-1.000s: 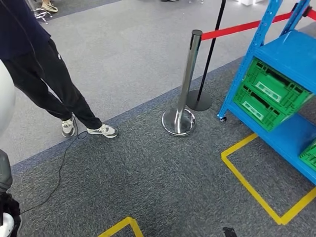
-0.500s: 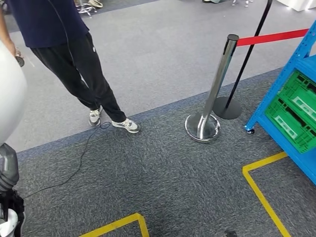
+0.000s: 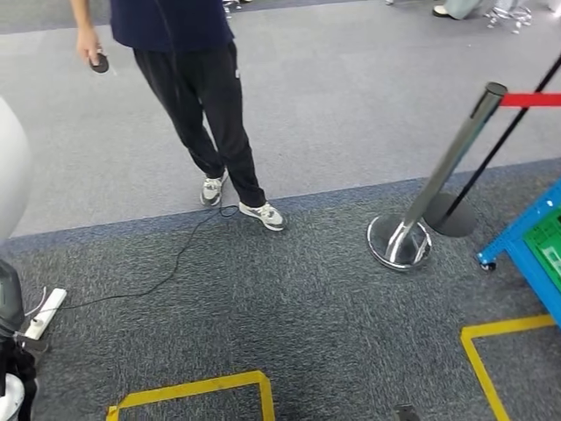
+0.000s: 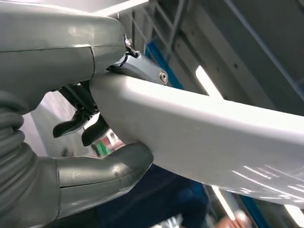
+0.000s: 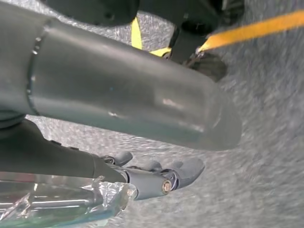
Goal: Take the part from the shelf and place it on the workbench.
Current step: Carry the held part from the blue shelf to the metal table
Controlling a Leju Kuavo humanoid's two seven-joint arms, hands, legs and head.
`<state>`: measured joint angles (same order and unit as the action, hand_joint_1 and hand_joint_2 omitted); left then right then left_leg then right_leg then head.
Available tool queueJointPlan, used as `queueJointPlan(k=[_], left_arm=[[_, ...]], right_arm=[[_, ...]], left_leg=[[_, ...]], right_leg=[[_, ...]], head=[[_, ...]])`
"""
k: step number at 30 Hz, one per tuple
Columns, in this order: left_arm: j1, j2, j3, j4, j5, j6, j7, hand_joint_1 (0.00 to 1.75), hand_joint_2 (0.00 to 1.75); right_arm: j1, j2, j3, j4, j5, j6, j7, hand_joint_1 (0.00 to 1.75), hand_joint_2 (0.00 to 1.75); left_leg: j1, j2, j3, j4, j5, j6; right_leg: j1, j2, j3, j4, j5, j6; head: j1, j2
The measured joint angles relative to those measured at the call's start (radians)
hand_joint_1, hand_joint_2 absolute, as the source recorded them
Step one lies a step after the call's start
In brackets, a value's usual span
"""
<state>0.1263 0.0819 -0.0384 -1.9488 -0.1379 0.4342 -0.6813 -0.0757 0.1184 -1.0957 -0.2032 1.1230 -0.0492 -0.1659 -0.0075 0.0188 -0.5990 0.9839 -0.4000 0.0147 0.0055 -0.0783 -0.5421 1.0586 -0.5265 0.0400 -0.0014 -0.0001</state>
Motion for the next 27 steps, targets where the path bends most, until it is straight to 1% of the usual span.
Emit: queueJointPlan(k=[1, 2, 3, 4, 5, 6, 7, 8, 9, 10, 11, 12, 13, 14, 15, 16, 17, 18, 19, 20, 21, 22, 23, 24, 25, 26, 27], left_arm=[[0.000, -0.001, 0.000, 0.000, -0.001, 0.004, 0.000, 1.75, 1.75], [-0.001, -0.002, 0.000, 0.000, -0.004, 0.011, 0.000, 1.75, 1.75], [0.000, -0.004, -0.001, 0.000, -0.007, 0.021, 0.000, 1.75, 1.75], [0.001, -0.007, -0.003, 0.000, -0.011, 0.034, 0.000, 1.75, 1.75], [0.002, -0.010, -0.006, 0.000, -0.014, 0.049, 0.000, 1.75, 1.75], [0.003, -0.012, -0.010, 0.000, -0.016, 0.061, 0.000, 1.75, 1.75], [0.004, -0.014, -0.015, 0.000, -0.017, 0.068, 0.000, 1.75, 1.75], [0.005, -0.015, -0.020, 0.000, -0.017, 0.072, 0.000, 1.75, 1.75], [0.003, -0.015, -0.024, 0.000, -0.015, 0.071, 0.000, 1.75, 1.75], [0.001, -0.015, -0.027, 0.000, -0.013, 0.068, 0.000, 1.75, 1.75], [-0.002, -0.015, -0.028, 0.000, -0.011, 0.063, 0.000, 1.75, 1.75], [-0.004, -0.015, -0.029, 0.001, -0.009, 0.058, 0.000, 1.75, 1.75], [-0.004, -0.014, -0.029, 0.001, -0.007, 0.054, 0.000, 1.75, 1.75], [-0.005, -0.012, -0.029, 0.002, -0.004, 0.050, 0.000, 1.75, 1.75], [-0.006, -0.011, -0.028, 0.002, -0.002, 0.046, 0.000, 1.75, 1.75], [-0.008, -0.009, -0.028, 0.003, 0.001, 0.043, 0.000, 1.75, 1.75], [-0.008, -0.007, -0.027, 0.003, 0.003, 0.039, 0.000, 1.75, 1.75], [-0.008, -0.006, -0.025, 0.003, 0.005, 0.034, 0.000, 1.75, 1.75], [-0.006, -0.005, -0.023, 0.004, 0.007, 0.028, 0.000, 1.75, 1.75], [-0.004, -0.004, -0.021, 0.004, 0.009, 0.022, 0.000, 1.75, 1.75], [-0.003, -0.004, -0.018, 0.005, 0.009, 0.016, 0.000, 1.75, 1.75], [-0.002, -0.004, -0.016, 0.005, 0.009, 0.011, 0.000, 1.75, 1.75], [-0.002, -0.004, -0.014, 0.005, 0.009, 0.007, 0.000, 1.75, 1.75], [-0.003, -0.005, -0.012, 0.005, 0.008, 0.004, 0.000, 1.75, 1.75], [-0.002, -0.005, -0.011, 0.005, 0.006, 0.003, 0.000, 1.75, 1.75], [0.000, -0.006, -0.009, 0.005, 0.004, 0.002, 0.000, 1.75, 1.75], [0.003, -0.006, -0.007, 0.005, 0.002, 0.001, 0.000, 1.75, 1.75]], right_arm=[[0.000, 0.000, 0.000, 0.000, 0.006, 0.003, 0.003, 0.00, 0.00], [0.001, 0.000, 0.001, 0.000, 0.016, 0.007, 0.009, 0.00, 0.00], [0.002, -0.001, 0.002, 0.000, 0.029, 0.012, 0.020, 0.00, 0.00], [0.003, -0.003, 0.005, 0.000, 0.044, 0.018, 0.032, 0.00, 0.00], [0.003, -0.006, 0.008, 0.000, 0.060, 0.024, 0.043, 0.00, 0.00], [0.001, -0.011, 0.014, 0.000, 0.076, 0.030, 0.052, 0.00, 0.00], [-0.002, -0.016, 0.022, 0.000, 0.093, 0.036, 0.057, 0.00, 0.00], [-0.007, -0.021, 0.031, 0.000, 0.109, 0.042, 0.061, 0.00, 0.00], [-0.012, -0.024, 0.042, 0.000, 0.125, 0.047, 0.065, 0.00, 0.00], [-0.017, -0.027, 0.052, 0.000, 0.139, 0.050, 0.071, 0.00, 0.00], [-0.021, -0.029, 0.062, 0.000, 0.150, 0.052, 0.078, 0.00, 0.00], [-0.024, -0.032, 0.072, -0.001, 0.160, 0.053, 0.086, 0.00, 0.00], [-0.026, -0.035, 0.082, -0.001, 0.168, 0.054, 0.093, 0.00, 0.00], [-0.027, -0.039, 0.091, -0.002, 0.175, 0.053, 0.098, 0.00, 0.00], [-0.027, -0.042, 0.099, -0.002, 0.180, 0.053, 0.102, 0.00, 0.00], [-0.027, -0.046, 0.106, -0.003, 0.184, 0.052, 0.105, 0.00, 0.00], [-0.024, -0.051, 0.112, -0.004, 0.188, 0.051, 0.109, 0.00, 0.00], [-0.022, -0.055, 0.117, -0.004, 0.192, 0.050, 0.113, 0.00, 0.00], [-0.021, -0.059, 0.122, -0.005, 0.195, 0.050, 0.118, 0.00, 0.00], [-0.021, -0.062, 0.128, -0.005, 0.199, 0.050, 0.122, 0.00, 0.00], [-0.023, -0.063, 0.133, -0.005, 0.202, 0.050, 0.126, 0.00, 0.00], [-0.026, -0.064, 0.138, -0.005, 0.204, 0.050, 0.128, 0.00, 0.00], [-0.029, -0.064, 0.142, -0.006, 0.205, 0.049, 0.129, 0.00, 0.00], [-0.031, -0.064, 0.147, -0.006, 0.206, 0.048, 0.129, 0.00, 0.00], [-0.034, -0.064, 0.151, -0.006, 0.205, 0.046, 0.129, 0.00, 0.00], [-0.035, -0.064, 0.154, -0.006, 0.205, 0.043, 0.129, 0.00, 0.00], [-0.036, -0.063, 0.156, -0.006, 0.204, 0.040, 0.128, 0.00, 0.00]], left_leg=[[0.003, -0.010, 0.001, -0.001, 0.001, 0.005], [0.004, -0.022, 0.001, -0.001, 0.001, 0.008], [0.004, -0.036, 0.000, -0.001, 0.002, 0.010], [0.004, -0.051, 0.000, -0.001, 0.002, 0.010], [0.005, -0.066, 0.001, 0.000, 0.002, 0.010], [0.006, -0.082, 0.002, 0.001, 0.002, 0.009], [0.008, -0.097, 0.003, 0.002, 0.002, 0.007], [0.009, -0.110, 0.003, 0.004, 0.002, 0.004], [0.009, -0.123, 0.000, 0.007, 0.002, -0.001], [0.010, -0.135, -0.004, 0.009, 0.004, -0.007], [0.011, -0.147, -0.008, 0.009, 0.007, -0.014], [0.013, -0.159, -0.012, 0.007, 0.011, -0.022], [0.015, -0.161, -0.015, 0.006, 0.014, -0.027], [0.014, -0.144, -0.020, 0.012, 0.010, -0.032], [0.012, -0.115, -0.032, 0.036, -0.006, -0.036], [0.010, -0.079, -0.054, 0.082, -0.033, -0.039], [0.009, -0.050, -0.085, 0.146, -0.067, -0.042], [0.009, -0.037, -0.119, 0.217, -0.098, -0.044], [0.010, -0.032, -0.145, 0.271, -0.116, -0.045], [0.010, -0.031, -0.155, 0.294, -0.116, -0.044], [0.009, -0.029, -0.145, 0.277, -0.099, -0.043], [0.008, -0.020, -0.116, 0.223, -0.068, -0.041], [0.005, 0.006, -0.076, 0.151, -0.038, -0.037], [0.000, 0.033, -0.040, 0.085, -0.018, -0.032], [-0.005, 0.053, -0.015, 0.038, -0.006, -0.026], [-0.009, 0.063, -0.003, 0.014, -0.005, -0.020], [-0.012, 0.053, -0.004, 0.009, -0.006, -0.014]], right_leg=[[-0.001, 0.036, -0.025, 0.053, -0.028, 0.004], [-0.002, 0.062, -0.060, 0.125, -0.062, 0.006], [-0.002, 0.073, -0.097, 0.197, -0.089, 0.007], [-0.002, 0.076, -0.124, 0.246, -0.100, 0.007], [-0.002, 0.077, -0.136, 0.259, -0.091, 0.007], [-0.004, 0.080, -0.126, 0.226, -0.061, 0.007], [-0.007, 0.092, -0.100, 0.160, -0.019, 0.008], [-0.013, 0.122, -0.068, 0.086, 0.016, 0.011], [-0.018, 0.150, -0.040, 0.022, 0.040, 0.011], [-0.022, 0.173, -0.022, -0.017, 0.051, 0.011], [-0.022, 0.184, -0.014, -0.031, 0.050, 0.007], [-0.020, 0.174, -0.011, -0.034, 0.052, 0.000], [-0.019, 0.159, -0.009, -0.035, 0.055, -0.007], [-0.019, 0.146, -0.009, -0.037, 0.058, -0.014], [-0.018, 0.132, -0.008, -0.039, 0.061, -0.021], [-0.017, 0.117, -0.008, -0.041, 0.062, -0.027], [-0.015, 0.102, -0.008, -0.042, 0.061, -0.030], [-0.012, 0.086, -0.009, -0.042, 0.061, -0.033], [-0.010, 0.069, -0.009, -0.042, 0.059, -0.034], [-0.009, 0.052, -0.009, -0.042, 0.058, -0.036], [-0.008, 0.036, -0.008, -0.042, 0.057, -0.036], [-0.007, 0.023, -0.006, -0.042, 0.055, -0.035], [-0.006, 0.010, -0.003, -0.041, 0.053, -0.033], [-0.004, -0.001, -0.001, -0.040, 0.049, -0.029], [-0.001, -0.012, 0.002, -0.040, 0.046, -0.025], [0.002, -0.023, 0.005, -0.041, 0.043, -0.021], [0.003, -0.036, 0.008, -0.043, 0.040, -0.016]], head=[[0.003, 0.000], [0.005, 0.000], [0.006, 0.000], [0.007, 0.000], [0.007, 0.000], [0.007, 0.000], [0.007, 0.000], [0.007, 0.000], [0.006, 0.000], [0.006, 0.000], [0.006, 0.000], [0.006, 0.000], [0.006, 0.000], [0.004, 0.000], [0.002, 0.000], [0.000, 0.000], [-0.003, 0.000], [-0.003, 0.000], [-0.003, 0.000], [-0.003, 0.000], [-0.003, 0.000], [-0.003, 0.000], [-0.003, 0.000], [-0.003, 0.000], [-0.002, 0.000], [-0.002, 0.000], [-0.002, 0.000]])
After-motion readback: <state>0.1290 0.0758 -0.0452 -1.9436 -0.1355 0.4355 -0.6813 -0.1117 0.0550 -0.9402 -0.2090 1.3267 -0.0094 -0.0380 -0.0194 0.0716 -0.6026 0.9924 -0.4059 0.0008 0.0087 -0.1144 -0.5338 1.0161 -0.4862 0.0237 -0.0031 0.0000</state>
